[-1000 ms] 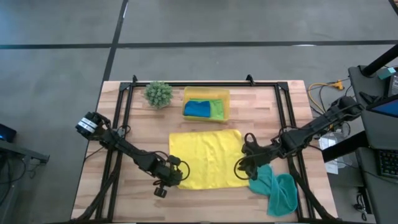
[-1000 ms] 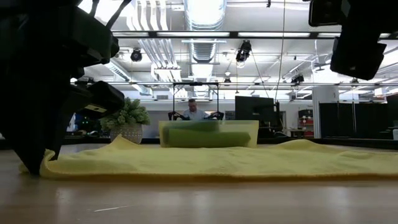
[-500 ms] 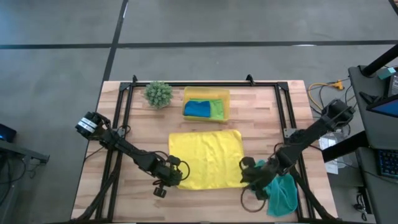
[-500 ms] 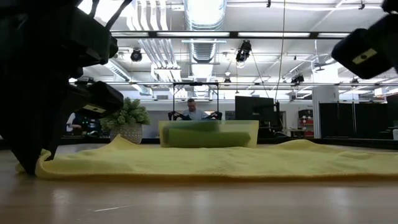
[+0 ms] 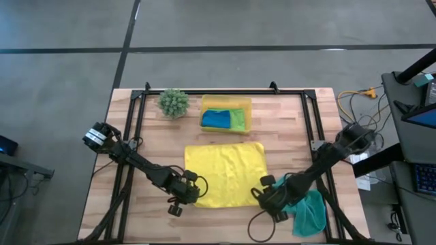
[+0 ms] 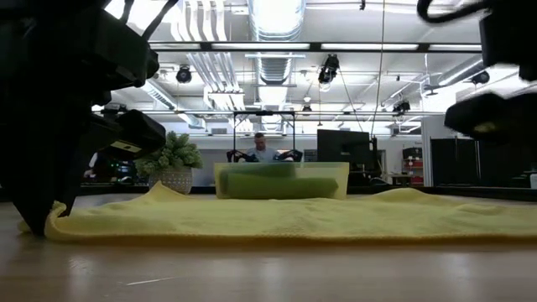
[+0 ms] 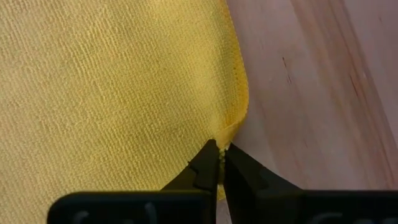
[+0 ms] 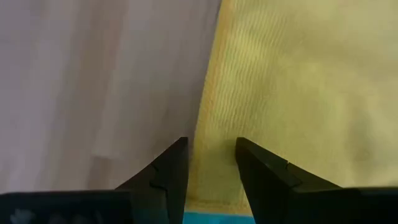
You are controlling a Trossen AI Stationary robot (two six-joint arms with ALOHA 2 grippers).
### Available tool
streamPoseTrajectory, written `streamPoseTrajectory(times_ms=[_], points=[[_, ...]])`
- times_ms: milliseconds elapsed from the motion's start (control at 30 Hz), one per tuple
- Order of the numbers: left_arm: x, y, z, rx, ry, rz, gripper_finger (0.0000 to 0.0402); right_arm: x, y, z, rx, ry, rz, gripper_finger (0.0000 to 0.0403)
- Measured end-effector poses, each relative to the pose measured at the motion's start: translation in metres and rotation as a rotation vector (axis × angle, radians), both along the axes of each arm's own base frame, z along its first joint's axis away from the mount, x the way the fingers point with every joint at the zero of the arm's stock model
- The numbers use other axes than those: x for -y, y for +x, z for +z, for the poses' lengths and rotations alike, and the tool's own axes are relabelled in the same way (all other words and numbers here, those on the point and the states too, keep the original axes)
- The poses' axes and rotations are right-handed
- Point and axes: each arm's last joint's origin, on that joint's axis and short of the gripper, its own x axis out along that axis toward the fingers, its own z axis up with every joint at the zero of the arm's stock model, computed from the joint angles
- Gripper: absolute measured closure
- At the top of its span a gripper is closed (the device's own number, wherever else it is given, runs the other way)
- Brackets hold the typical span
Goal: Fold microfiber towels
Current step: Fold the yellow towel
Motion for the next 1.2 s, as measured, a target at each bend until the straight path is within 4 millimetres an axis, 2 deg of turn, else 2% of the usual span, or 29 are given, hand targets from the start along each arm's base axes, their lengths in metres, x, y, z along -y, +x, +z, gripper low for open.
streamPoseTrajectory(times_ms=[200,367,500,667,833,967,1200], points=[[0.0,0.0,0.0,-0.001,-0.003,-0.002,0.0401,-0.003,0.003,-0.019,-0.08,-0.046,-0.053,0.0273],[0.0,0.0,0.0,-0.003,-0.006,-0.004,0.0401,-0.004,0.002,-0.02,-0.079,-0.054,-0.062,0.0278],[0.0,-0.001,-0.001,-0.004,-0.008,-0.005,0.0401,-0.006,0.002,-0.015,-0.063,-0.07,-0.061,0.031],[0.0,-0.001,-0.001,-0.008,-0.008,-0.006,0.0401,-0.011,0.004,-0.008,-0.047,-0.073,-0.042,0.038],[-0.002,-0.004,0.002,-0.025,0.001,-0.007,0.0401,-0.012,0.005,-0.007,-0.048,-0.073,-0.049,0.0389],[-0.004,-0.008,0.012,-0.009,0.012,0.001,0.0401,-0.01,0.003,-0.002,-0.041,-0.067,-0.056,0.039],[-0.008,-0.013,0.045,0.116,-0.022,0.023,0.0401,-0.009,0.001,0.018,0.013,-0.013,-0.063,0.039]])
